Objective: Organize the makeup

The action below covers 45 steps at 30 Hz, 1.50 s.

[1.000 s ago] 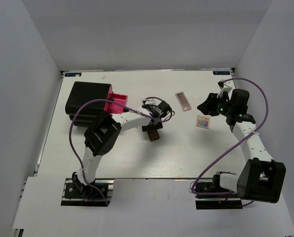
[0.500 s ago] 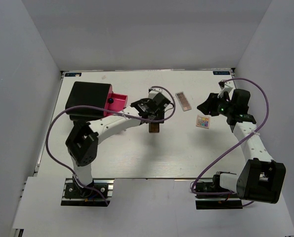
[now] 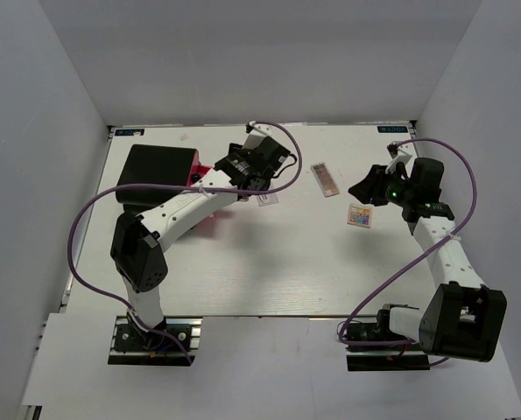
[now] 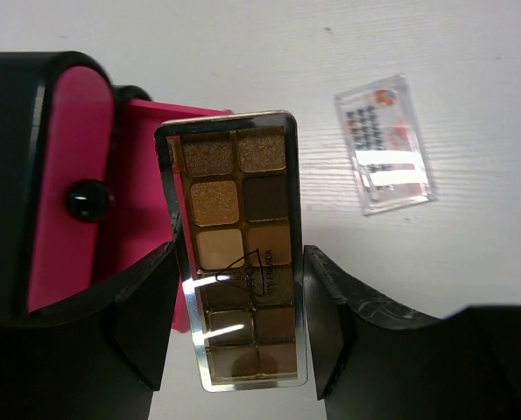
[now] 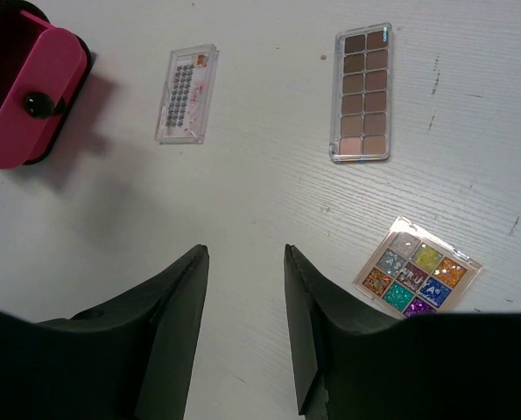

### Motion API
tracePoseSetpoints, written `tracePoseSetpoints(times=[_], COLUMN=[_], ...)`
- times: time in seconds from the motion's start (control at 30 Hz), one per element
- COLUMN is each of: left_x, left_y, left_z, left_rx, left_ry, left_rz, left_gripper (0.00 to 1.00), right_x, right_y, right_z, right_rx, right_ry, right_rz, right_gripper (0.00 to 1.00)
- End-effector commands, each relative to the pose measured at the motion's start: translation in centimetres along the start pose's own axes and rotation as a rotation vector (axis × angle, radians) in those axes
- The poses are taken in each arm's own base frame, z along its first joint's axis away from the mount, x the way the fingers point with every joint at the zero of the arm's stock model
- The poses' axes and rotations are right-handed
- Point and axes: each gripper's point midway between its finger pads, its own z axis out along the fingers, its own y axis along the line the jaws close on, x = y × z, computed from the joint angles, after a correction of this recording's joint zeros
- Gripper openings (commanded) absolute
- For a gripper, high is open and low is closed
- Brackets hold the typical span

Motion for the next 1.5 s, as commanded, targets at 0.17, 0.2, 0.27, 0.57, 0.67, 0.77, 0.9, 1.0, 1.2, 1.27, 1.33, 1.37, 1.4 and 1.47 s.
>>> tracePoseSetpoints(times=[0.17,0.2,0.27,0.57,0.67,0.77,0.9,1.0,1.2,1.27,1.33,1.37,1.4,1.47], left_x=[-2.3,-2.5,-3.2,-2.3,-1.4,-0.4,0.6,1.2,1.9,2.0,2.5,2.7,3.1,3.5], left_y=[5.9,6.1,6.3,8.2,8.6,9.0,9.5,9.8,9.5,9.3,9.1,9.0,8.8,8.8], left_z=[0.3,0.4,0.6,2.5,2.8,2.8,2.9,3.1,3.8,4.0,4.4,4.5,4.8,4.9], left_rx=[-0.250,-0.268,-0.293,-0.424,-0.459,-0.479,-0.507,-0.538,-0.570,-0.563,-0.553,-0.548,-0.542,-0.540], left_ry=[-0.078,-0.087,-0.117,-0.126,-0.118,-0.113,-0.115,-0.117,-0.114,-0.110,-0.099,-0.093,-0.084,-0.076], left_rz=[0.099,0.112,0.146,0.237,0.253,0.256,0.260,0.264,0.278,0.284,0.297,0.303,0.312,0.319], left_gripper=[0.20,0.20,0.19,0.17,0.17,0.17,0.15,0.13,0.14,0.14,0.14,0.14,0.14,0.14], right_x=[-0.4,-0.2,-0.3,-0.1,0.0,0.1,0.1,0.1,0.2,0.1,0.2,0.2,0.2,0.3], right_y=[0.7,0.6,0.7,0.7,0.7,0.7,0.8,0.8,0.8,0.8,0.8,0.8,0.8,0.8], right_z=[-0.2,-0.2,-0.2,-0.1,-0.1,-0.1,0.0,0.0,0.0,0.0,0.0,0.0,0.0,0.1], right_rx=[-0.034,-0.034,-0.038,-0.049,-0.050,-0.051,-0.058,-0.059,-0.060,-0.059,-0.060,-0.060,-0.061,-0.061], right_ry=[-0.027,-0.024,-0.023,-0.018,-0.015,-0.013,-0.010,-0.011,-0.008,-0.011,-0.007,-0.008,-0.007,-0.005], right_rz=[-0.009,-0.006,-0.006,-0.003,-0.001,-0.001,0.001,0.003,0.004,0.003,0.006,0.005,0.006,0.008], right_gripper=[0.46,0.46,0.46,0.46,0.46,0.46,0.46,0.46,0.46,0.45,0.46,0.46,0.46,0.46])
